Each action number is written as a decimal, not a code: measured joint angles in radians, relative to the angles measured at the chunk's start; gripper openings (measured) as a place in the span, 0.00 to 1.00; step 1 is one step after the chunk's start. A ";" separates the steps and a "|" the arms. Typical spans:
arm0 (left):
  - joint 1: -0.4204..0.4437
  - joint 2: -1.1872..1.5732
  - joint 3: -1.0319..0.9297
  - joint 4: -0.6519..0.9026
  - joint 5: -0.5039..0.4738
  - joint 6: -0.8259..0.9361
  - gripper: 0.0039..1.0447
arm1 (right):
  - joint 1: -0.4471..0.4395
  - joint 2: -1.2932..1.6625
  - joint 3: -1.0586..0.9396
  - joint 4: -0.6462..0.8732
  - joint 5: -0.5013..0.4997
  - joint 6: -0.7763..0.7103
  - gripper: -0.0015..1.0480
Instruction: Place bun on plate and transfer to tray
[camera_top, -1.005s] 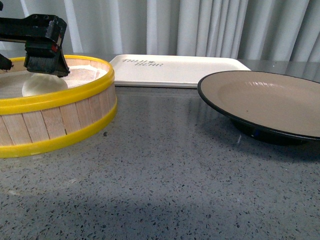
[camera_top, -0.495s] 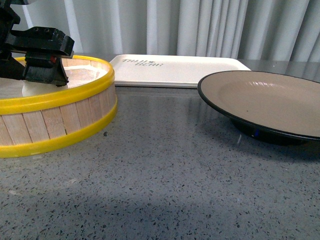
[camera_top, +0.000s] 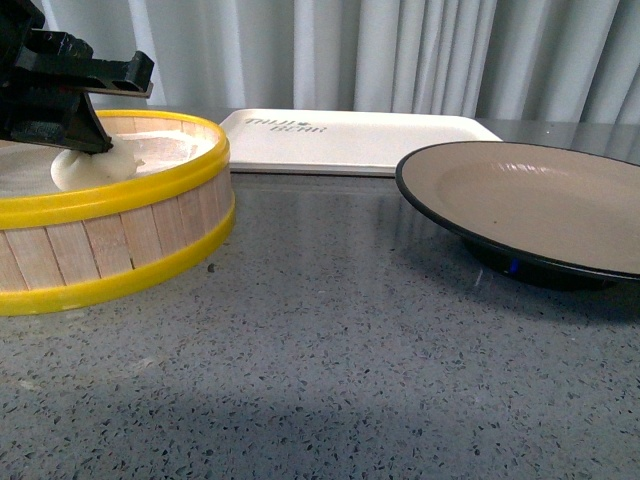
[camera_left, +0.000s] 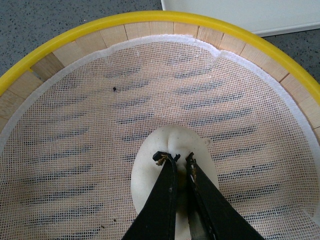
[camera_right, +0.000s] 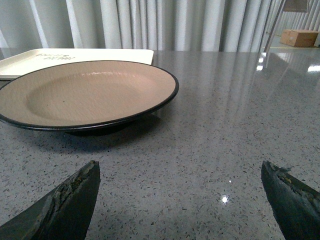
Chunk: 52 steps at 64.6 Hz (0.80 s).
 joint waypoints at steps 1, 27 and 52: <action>0.000 0.000 0.001 0.000 0.000 0.000 0.03 | 0.000 0.000 0.000 0.000 0.000 0.000 0.92; -0.031 -0.024 0.097 -0.042 0.001 -0.008 0.03 | 0.000 0.000 0.000 0.000 0.000 0.000 0.92; -0.319 0.006 0.302 -0.060 -0.009 -0.023 0.03 | 0.000 0.000 0.000 0.000 0.000 0.000 0.92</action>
